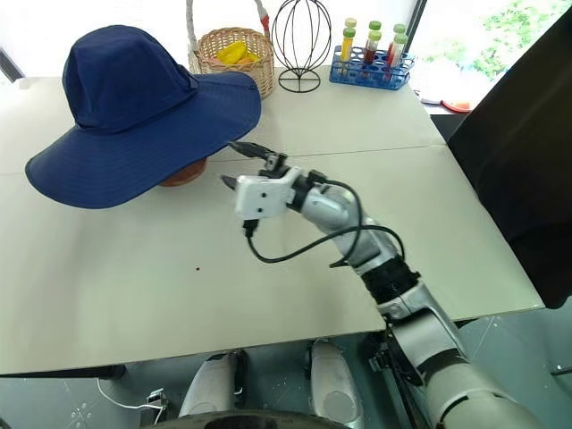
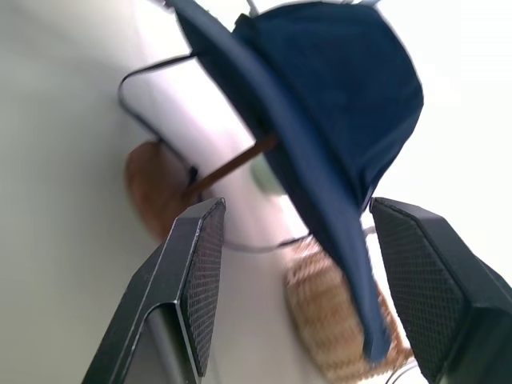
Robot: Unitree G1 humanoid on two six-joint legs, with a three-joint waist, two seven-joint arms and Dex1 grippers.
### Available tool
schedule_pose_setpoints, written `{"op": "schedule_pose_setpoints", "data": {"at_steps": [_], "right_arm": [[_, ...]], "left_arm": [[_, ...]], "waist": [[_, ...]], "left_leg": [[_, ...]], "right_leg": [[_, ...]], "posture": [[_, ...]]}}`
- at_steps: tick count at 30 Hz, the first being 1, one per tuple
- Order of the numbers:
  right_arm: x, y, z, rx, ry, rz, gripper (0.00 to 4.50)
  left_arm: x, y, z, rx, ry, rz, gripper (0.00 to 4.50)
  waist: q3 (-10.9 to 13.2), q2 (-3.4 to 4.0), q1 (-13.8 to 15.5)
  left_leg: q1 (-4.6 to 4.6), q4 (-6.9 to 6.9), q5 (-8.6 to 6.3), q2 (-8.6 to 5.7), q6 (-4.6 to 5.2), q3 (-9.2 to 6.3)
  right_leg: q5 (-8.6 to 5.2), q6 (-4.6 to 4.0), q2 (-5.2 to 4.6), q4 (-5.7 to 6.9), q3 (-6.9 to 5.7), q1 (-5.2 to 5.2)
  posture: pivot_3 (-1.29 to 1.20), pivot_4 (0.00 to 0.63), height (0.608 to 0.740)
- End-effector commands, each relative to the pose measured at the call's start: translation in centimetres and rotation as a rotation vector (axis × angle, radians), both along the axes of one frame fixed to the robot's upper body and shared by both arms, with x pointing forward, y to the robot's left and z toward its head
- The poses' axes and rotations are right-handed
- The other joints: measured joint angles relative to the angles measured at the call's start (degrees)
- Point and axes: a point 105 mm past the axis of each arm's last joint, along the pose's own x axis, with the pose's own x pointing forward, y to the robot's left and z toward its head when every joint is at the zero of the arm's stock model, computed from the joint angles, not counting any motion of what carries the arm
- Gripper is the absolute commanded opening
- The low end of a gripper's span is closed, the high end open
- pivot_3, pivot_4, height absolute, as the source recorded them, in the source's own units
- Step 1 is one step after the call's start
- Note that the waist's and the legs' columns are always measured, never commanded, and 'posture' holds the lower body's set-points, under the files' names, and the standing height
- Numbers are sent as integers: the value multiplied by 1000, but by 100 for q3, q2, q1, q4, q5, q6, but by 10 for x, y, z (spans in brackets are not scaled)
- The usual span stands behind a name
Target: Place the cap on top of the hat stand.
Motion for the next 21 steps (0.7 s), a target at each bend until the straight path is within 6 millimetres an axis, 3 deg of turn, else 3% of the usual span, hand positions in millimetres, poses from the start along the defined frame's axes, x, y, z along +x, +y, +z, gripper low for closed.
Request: {"op": "schedule_pose_setpoints", "data": {"at_steps": [1,3,7,10,13,16,21], "right_arm": [[-15,-42,26,42,207,33,2926],[-22,-57,27,23,338,51,2926],[-20,-108,56,95,706,20,2926],[-34,-132,64,38,879,59,2926],[-41,-145,87,82,1001,135,2926],[-36,-150,110,160,1031,172,2926],[-24,-152,126,253,1048,192,2926]], "left_arm": [[4,4,10,48,-40,-5,4500],[6,7,10,53,-43,-2,4500],[12,6,3,86,-31,-29,4500],[15,1,-1,117,-25,-59,4500],[16,-3,-1,141,-28,-79,4500],[15,-5,2,149,-34,-84,4500],[12,-7,3,161,-36,-87,4500]], "waist": [[0,0,27],[5,7,60],[16,25,81],[25,41,125],[29,47,117],[38,62,81],[41,68,100]], "left_leg": [[0,1,0,0,0,1],[2,1,0,1,0,2],[9,1,0,9,0,10],[5,1,-1,10,-1,19],[2,-10,-2,11,0,19],[0,-10,-2,16,0,31],[-17,-22,-2,18,1,34]], "right_leg": [[0,0,0,0,0,0],[0,0,0,1,0,1],[0,-3,3,2,0,-2],[2,-6,-4,-3,1,-13],[-2,-12,-3,-10,1,-19],[1,-16,-6,-9,1,-29],[2,-17,2,-5,1,-53]], "posture": [[0,150,740],[0,150,740],[0,150,740],[0,150,740],[0,150,740],[0,150,740],[0,150,740]]}}
